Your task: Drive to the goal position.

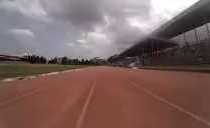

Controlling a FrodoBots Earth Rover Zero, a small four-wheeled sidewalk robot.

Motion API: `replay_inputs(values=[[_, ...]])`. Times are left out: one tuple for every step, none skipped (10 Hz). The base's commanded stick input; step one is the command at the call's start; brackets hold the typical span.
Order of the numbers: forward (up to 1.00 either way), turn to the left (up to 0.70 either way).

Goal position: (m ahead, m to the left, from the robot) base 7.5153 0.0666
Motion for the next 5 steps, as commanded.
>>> replay_inputs(values=[[0.45,0.00],[0.45,0.00],[0.45,0.00],[0.45,0.00],[0.45,0.00]])
